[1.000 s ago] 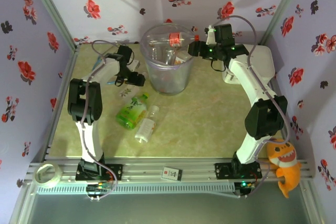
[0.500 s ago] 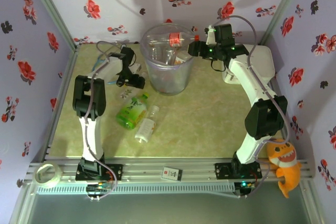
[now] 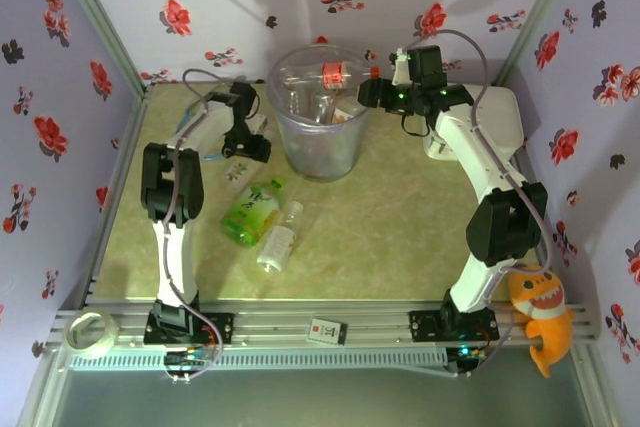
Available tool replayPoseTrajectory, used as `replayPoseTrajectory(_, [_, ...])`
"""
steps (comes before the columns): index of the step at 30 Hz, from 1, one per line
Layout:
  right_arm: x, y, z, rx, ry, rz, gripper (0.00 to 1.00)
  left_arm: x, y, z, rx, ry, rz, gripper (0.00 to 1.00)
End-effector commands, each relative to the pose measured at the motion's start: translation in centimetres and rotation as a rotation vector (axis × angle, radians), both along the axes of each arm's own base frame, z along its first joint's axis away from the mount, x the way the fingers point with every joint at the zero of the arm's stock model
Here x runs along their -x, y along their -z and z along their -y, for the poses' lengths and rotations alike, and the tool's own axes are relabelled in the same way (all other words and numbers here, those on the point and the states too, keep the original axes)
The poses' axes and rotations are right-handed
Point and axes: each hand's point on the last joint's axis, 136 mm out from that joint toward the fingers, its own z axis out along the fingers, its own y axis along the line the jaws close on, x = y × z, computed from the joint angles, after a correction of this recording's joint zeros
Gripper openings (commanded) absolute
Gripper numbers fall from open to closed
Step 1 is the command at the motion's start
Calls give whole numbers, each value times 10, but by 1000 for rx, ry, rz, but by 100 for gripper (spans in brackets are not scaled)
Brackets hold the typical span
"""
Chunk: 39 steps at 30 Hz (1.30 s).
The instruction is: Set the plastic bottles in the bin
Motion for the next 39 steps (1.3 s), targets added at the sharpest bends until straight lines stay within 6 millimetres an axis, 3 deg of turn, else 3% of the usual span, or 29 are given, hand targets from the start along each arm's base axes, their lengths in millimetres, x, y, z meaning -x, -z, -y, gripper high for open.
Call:
replayPoseTrajectory(1, [4, -3, -5, -11, -17, -2, 71, -16, -56, -7, 7, -44, 133, 52])
replayPoseTrajectory(8, [4, -2, -5, -6, -18, -1, 71, -31, -157, -19, 23, -166, 405, 55])
replayPoseTrajectory(15, [3, -2, -7, -11, -20, 1, 71, -17, -282, -17, 140, -240, 791, 55])
replayPoseTrajectory(20, [4, -2, -7, -9, -19, 0, 71, 9, -363, 14, 363, -206, 1088, 50])
replayPoseTrajectory(23, [4, -2, -7, -7, -21, 1, 71, 18, -394, 45, 523, -135, 1176, 48])
replayPoseTrajectory(27, [3, -2, -8, -10, -21, 1, 71, 15, -413, 83, 656, -51, 1216, 48])
replayPoseTrajectory(31, [2, 1, -9, -12, -22, -4, 71, 9, -416, 125, 722, 77, 1233, 48])
replayPoseTrajectory(35, [2, 2, -11, -15, -25, -6, 71, 5, -400, 165, 732, 221, 1210, 48])
replayPoseTrajectory(39, [2, 2, -11, -14, -27, -4, 71, -3, -378, 182, 690, 271, 1153, 48])
